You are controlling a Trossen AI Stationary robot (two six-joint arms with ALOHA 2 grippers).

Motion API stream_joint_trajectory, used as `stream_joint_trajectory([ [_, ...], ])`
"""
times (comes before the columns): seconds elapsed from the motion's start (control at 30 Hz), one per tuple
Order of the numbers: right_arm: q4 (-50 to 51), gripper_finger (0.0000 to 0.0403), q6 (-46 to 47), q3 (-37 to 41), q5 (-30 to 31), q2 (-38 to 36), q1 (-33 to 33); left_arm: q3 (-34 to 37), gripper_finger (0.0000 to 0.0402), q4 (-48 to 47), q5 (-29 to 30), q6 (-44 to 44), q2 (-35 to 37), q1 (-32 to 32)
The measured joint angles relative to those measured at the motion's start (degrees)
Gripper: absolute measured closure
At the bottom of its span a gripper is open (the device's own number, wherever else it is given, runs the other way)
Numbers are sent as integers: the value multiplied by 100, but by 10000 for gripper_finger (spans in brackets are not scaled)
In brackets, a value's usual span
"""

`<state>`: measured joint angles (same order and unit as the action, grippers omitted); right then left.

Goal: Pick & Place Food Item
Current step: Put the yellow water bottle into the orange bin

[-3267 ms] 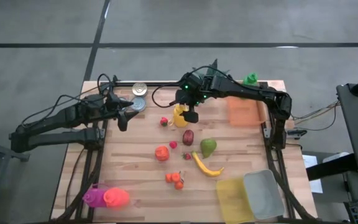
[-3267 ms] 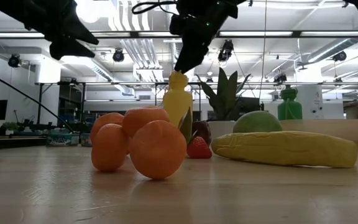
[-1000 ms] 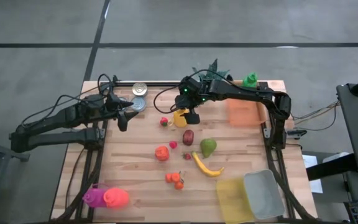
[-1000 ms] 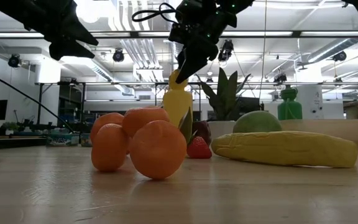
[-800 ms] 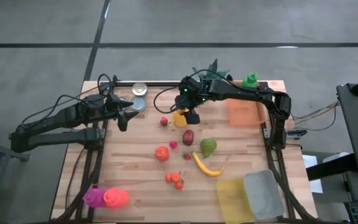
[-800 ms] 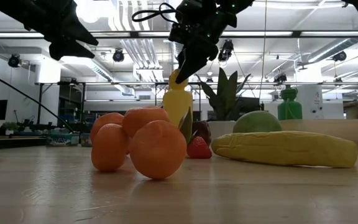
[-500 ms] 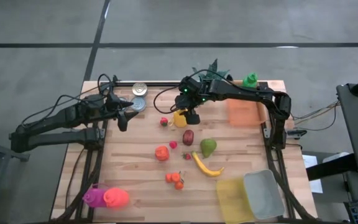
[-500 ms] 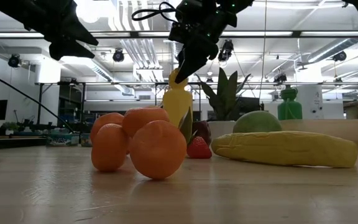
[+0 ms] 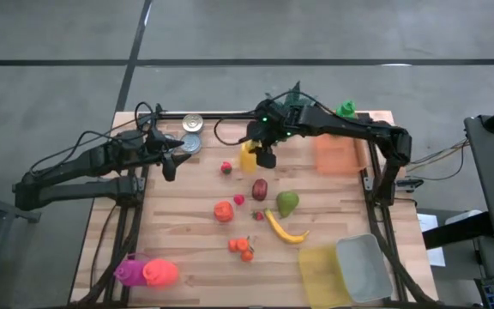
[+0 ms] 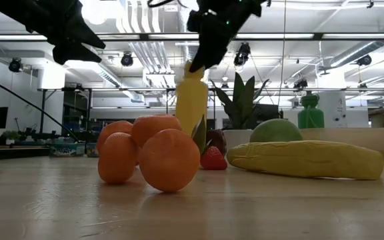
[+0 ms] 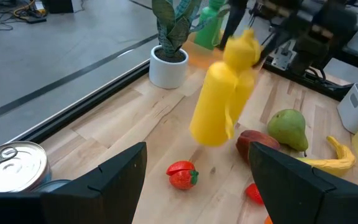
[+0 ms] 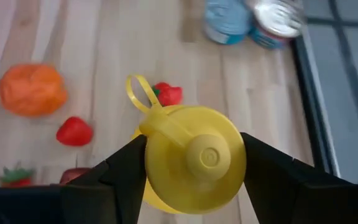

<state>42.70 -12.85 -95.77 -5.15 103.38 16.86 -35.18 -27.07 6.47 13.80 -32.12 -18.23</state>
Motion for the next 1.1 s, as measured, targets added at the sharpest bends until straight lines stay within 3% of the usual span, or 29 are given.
stream_joint_trajectory([
  [0.27,879,190,1458,0,1105,-937,-11,0,115,0,0,1,0,1],
  [0.6,2460,190,2915,14,1938,-2143,4,0,115,0,0,2,1,0],
  [0.9,3248,190,3538,190,2722,-3015,32,0,116,-1,1,1,2,-1],
  [1.1,3354,190,3656,494,2775,-3429,446,0,116,-2,1,2,0,-1],
])
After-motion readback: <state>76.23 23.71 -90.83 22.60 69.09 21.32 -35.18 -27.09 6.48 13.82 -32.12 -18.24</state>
